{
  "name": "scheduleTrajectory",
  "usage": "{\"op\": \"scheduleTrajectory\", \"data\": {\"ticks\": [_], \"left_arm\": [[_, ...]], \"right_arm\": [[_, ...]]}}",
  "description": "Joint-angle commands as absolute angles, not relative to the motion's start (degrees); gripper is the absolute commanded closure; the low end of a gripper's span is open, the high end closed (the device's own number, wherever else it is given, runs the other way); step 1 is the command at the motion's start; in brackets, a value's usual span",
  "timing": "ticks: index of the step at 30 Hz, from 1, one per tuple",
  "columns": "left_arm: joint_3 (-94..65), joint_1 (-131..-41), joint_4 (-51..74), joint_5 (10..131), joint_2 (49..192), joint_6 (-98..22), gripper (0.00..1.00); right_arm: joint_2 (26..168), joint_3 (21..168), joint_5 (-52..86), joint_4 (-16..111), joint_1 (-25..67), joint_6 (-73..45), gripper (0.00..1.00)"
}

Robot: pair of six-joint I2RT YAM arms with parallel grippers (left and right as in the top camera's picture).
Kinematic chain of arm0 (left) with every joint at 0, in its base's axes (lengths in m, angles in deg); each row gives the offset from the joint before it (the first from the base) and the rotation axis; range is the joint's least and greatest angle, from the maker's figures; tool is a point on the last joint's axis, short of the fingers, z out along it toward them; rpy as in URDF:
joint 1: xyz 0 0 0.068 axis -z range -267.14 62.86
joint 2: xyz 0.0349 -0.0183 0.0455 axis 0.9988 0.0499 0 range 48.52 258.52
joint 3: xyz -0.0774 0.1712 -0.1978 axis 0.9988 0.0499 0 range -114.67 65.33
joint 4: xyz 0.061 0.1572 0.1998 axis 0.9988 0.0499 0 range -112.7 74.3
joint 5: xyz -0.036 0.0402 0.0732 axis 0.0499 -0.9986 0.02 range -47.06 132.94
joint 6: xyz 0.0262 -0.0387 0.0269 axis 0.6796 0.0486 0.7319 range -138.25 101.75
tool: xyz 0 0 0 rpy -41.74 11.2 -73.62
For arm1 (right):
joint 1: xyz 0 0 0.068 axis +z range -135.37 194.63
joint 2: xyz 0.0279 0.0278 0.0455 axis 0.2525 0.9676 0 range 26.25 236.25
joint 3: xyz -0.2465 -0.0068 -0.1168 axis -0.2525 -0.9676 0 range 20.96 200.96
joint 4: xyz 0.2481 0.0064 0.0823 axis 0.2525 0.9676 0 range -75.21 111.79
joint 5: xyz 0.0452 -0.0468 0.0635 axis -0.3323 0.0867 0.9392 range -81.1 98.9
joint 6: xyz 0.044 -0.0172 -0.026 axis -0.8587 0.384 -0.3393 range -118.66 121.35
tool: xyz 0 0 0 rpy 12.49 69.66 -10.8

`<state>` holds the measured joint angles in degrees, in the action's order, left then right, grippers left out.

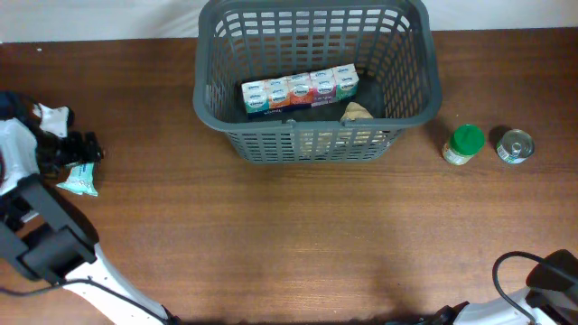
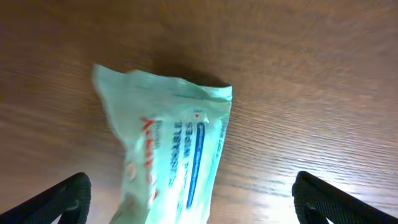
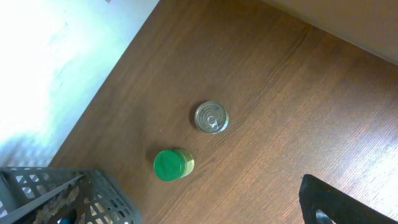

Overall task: Pack container
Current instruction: 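Grasp the mint-green wipes packet with the left gripper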

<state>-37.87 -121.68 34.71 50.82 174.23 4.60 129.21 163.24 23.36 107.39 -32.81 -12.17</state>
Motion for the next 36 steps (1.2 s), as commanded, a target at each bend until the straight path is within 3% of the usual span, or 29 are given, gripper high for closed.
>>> {"op": "scheduleTrajectory", "data": {"ticks": [1, 15, 25, 28, 30, 31, 36], "left_arm": [[-37.65, -122.1, 34.34, 46.97, 175.82, 4.06, 0.05], [-37.65, -122.54, 33.88, 45.88, 179.8, 4.08, 0.11], [-37.65, -122.56, 33.05, 45.09, 180.04, 4.03, 0.4], [-37.68, -122.56, 33.07, 45.38, 180.04, 2.35, 0.59], [-37.98, -122.56, 33.42, 46.56, 179.98, 1.87, 0.94], [-38.51, -122.51, 33.95, 47.21, 179.98, 1.83, 0.98], [-45.24, -121.53, 38.25, 48.13, 179.95, -1.98, 0.98]], "right_arm": [[128.95, 163.13, 23.65, 107.19, -33.03, -12.46, 0.01], [128.95, 163.13, 23.65, 107.19, -33.03, -12.46, 0.01], [128.95, 163.13, 23.65, 107.19, -33.03, -12.46, 0.01], [128.95, 163.13, 23.65, 107.19, -33.03, -12.46, 0.01], [128.95, 163.13, 23.65, 107.19, -33.03, -12.46, 0.01], [128.95, 163.13, 23.65, 107.19, -33.03, -12.46, 0.01], [128.95, 163.13, 23.65, 107.19, -33.03, -12.46, 0.01]]}}
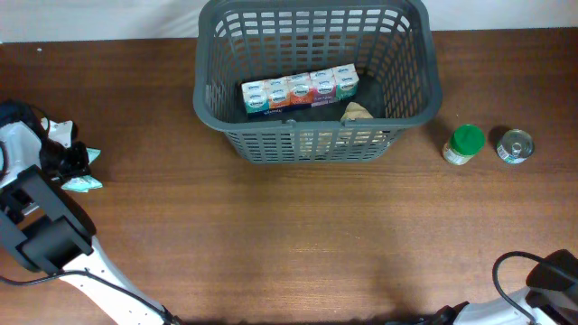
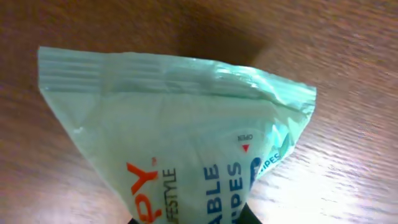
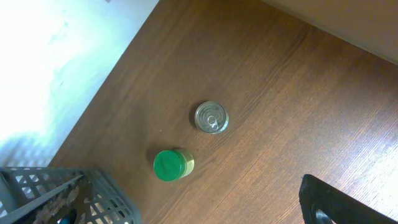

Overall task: Pack container
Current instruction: 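Grasp the mint-green wipes packet with the left gripper, then carry the wipes packet into the basket and release it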

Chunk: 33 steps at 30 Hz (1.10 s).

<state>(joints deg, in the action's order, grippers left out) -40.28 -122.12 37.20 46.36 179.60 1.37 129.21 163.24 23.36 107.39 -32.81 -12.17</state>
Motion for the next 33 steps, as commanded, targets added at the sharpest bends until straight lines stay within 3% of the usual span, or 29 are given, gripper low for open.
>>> {"op": "scheduleTrajectory", "data": {"ticks": [1, 10, 18, 27, 33], "left_arm": [[-47.9, -121.07, 39.8, 48.37, 179.95, -2.7, 0.98], [-83.6, -113.27, 54.03, 57.79, 179.52, -2.78, 0.98], [-112.88, -96.77, 58.91, 57.77, 178.56, 8.38, 0.98], [-111.53, -72.18, 59.71, 57.7, 177.48, 32.6, 0.98], [-102.13, -64.05, 59.23, 57.55, 180.92, 37.41, 0.98]], "right_arm": [[128.95, 163.13, 23.65, 107.19, -33.03, -12.46, 0.01], [128.95, 163.13, 23.65, 107.19, -33.03, -12.46, 0.01], [128.95, 163.13, 23.65, 107.19, -33.03, -12.48, 0.01], [128.95, 163.13, 23.65, 107.19, -33.03, -12.46, 0.01], [128.95, 163.13, 23.65, 107.19, -33.03, -12.46, 0.01]]}}
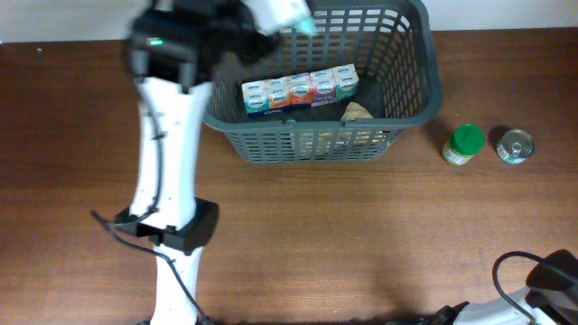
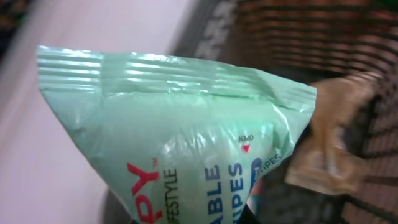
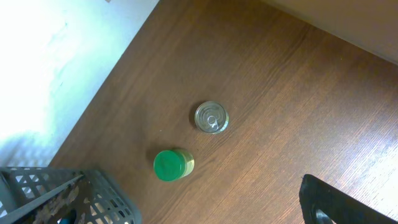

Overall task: Pack container
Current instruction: 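Carry the wipes packet into the basket and release it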

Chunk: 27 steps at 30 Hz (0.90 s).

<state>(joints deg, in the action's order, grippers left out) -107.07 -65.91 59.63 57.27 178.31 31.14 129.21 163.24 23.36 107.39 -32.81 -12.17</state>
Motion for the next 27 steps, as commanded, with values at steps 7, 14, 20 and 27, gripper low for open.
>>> {"op": "scheduleTrajectory", "data": {"ticks": [7, 14, 20, 27], "left_arm": [[-83.97, -62.85, 56.09, 55.67, 183.41, 37.37, 0.98], [-74.72, -63.24, 56.02, 47.6, 183.15, 37.3, 0.98], [-72.49, -64.05, 57.42, 45.29, 182.84, 37.13, 0.98], [-71.6, -63.87, 59.8, 46.18, 182.47, 35.16, 0.01]], "right_arm": [[128.95, 163.13, 23.65, 107.19, -33.03, -12.46, 0.01], [128.95, 163.13, 23.65, 107.19, -33.03, -12.48, 0.01], [128.95, 163.13, 23.65, 107.19, -33.03, -12.46, 0.01], [128.95, 163.13, 23.65, 107.19, -33.03, -12.46, 0.01]]}}
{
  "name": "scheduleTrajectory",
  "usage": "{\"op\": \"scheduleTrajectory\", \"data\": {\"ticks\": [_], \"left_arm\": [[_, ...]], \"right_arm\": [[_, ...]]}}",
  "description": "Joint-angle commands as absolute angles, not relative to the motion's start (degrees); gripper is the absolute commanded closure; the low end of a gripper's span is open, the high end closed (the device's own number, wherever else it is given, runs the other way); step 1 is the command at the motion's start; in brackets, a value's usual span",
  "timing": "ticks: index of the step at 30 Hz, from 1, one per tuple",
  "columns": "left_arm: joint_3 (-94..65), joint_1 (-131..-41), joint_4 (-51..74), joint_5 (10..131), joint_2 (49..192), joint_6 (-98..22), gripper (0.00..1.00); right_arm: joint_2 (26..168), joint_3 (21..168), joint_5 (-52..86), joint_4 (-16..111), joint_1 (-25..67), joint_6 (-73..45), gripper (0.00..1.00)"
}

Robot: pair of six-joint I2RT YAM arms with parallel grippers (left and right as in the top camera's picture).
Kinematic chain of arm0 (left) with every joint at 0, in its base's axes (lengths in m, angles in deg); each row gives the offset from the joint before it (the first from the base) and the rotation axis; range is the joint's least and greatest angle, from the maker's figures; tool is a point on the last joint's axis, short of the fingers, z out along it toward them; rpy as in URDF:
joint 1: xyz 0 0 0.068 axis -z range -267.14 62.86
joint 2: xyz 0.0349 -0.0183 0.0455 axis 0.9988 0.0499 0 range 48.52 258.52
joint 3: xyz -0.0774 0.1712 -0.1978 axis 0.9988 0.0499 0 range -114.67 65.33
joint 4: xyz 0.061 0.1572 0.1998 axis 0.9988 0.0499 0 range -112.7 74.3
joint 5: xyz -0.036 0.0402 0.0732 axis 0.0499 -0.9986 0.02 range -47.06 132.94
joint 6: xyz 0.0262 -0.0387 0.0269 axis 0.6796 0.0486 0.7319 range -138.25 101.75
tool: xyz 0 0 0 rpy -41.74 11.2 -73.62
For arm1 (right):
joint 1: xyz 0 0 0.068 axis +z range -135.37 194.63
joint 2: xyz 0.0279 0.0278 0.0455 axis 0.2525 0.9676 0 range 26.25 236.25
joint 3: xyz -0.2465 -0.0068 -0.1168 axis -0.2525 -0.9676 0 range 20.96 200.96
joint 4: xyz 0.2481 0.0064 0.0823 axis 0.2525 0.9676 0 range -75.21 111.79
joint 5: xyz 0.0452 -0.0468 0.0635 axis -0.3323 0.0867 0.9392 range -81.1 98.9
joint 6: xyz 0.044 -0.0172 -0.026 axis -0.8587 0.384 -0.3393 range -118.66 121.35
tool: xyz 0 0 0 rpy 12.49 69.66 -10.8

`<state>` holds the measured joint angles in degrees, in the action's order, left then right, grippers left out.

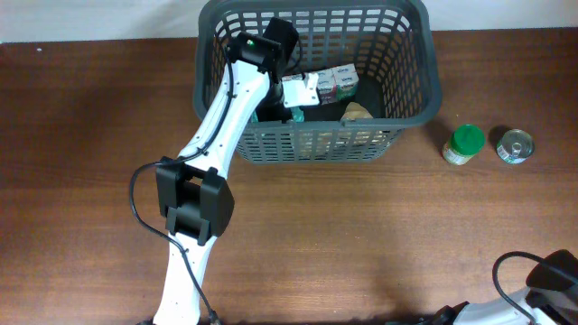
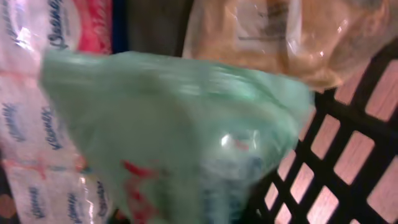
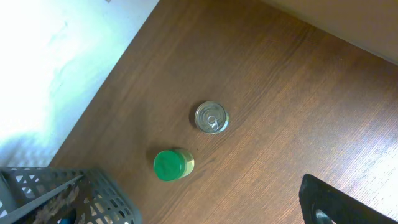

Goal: Pack container

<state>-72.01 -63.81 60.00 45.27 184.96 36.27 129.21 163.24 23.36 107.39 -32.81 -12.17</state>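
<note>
A grey mesh basket (image 1: 411, 54) stands at the table's back. My left gripper (image 1: 293, 93) reaches down inside it, shut on a pale green wipes pack (image 2: 174, 137), which fills the blurred left wrist view and hides the fingers. Under it lie a row of tissue packs (image 2: 25, 93), also showing as tissue packs (image 1: 332, 81) from overhead, and a brown bag (image 2: 280, 31). A green-lidded jar (image 1: 465, 144) and a tin can (image 1: 515, 146) stand right of the basket. Of my right gripper only one dark finger (image 3: 329, 205) shows, far at the frame's edge, holding nothing.
My left arm (image 1: 217, 126) stretches from the table's front left up over the basket's left rim. The right arm (image 1: 551, 275) sits at the front right corner. The jar (image 3: 173, 164) and can (image 3: 211, 117) stand close together near the back edge.
My left gripper, then high over the basket's back left corner with the wipes pack, is now low inside the basket above the tissue packs. The right arm is unmoved.
My left gripper stood open over the wipes pack at the table's far left. Then it was shut on the pack there. Later it held the pack above the basket's rim, and now holds it down inside the basket. Jar, can and right arm stayed put.
</note>
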Motion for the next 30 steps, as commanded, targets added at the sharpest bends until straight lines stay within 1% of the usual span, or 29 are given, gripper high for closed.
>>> {"op": "scheduleTrajectory", "data": {"ticks": [1, 4, 6, 10, 13, 18, 24, 27, 30], "left_arm": [[-71.6, -63.87, 58.69, 46.62, 181.83, 34.07, 0.01], [-71.79, -63.89, 54.45, 46.53, 178.12, 28.23, 0.01], [-73.8, -64.35, 51.34, 46.53, 172.74, 22.68, 0.01], [-78.92, -66.54, 49.9, 46.53, 166.16, 16.45, 0.01], [-81.78, -70.08, 49.9, 46.53, 161.92, 12.67, 0.01], [-82.2, -80.81, 49.99, 44.57, 156.48, 7.97, 0.01], [-81.69, -97.71, 48.63, 44.63, 156.79, -9.76, 0.01], [-81.04, -102.76, 49.16, 44.63, 158.14, -13.98, 0.01], [-79.79, -105.62, 50.43, 44.63, 159.32, -13.98, 0.01]], "right_arm": [[128.95, 163.13, 23.65, 107.19, -33.03, -12.46, 0.01], [128.95, 163.13, 23.65, 107.19, -33.03, -12.46, 0.01], [128.95, 163.13, 23.65, 107.19, -33.03, -12.46, 0.01], [128.95, 163.13, 23.65, 107.19, -33.03, -12.46, 0.01], [128.95, 163.13, 23.65, 107.19, -33.03, -12.46, 0.01], [128.95, 163.13, 23.65, 107.19, -33.03, -12.46, 0.01], [128.95, 163.13, 23.67, 107.19, -33.03, -12.48, 0.01], [128.95, 163.13, 23.69, 107.19, -33.03, -12.48, 0.01], [128.95, 163.13, 23.69, 107.19, -33.03, -12.52, 0.01]]}}
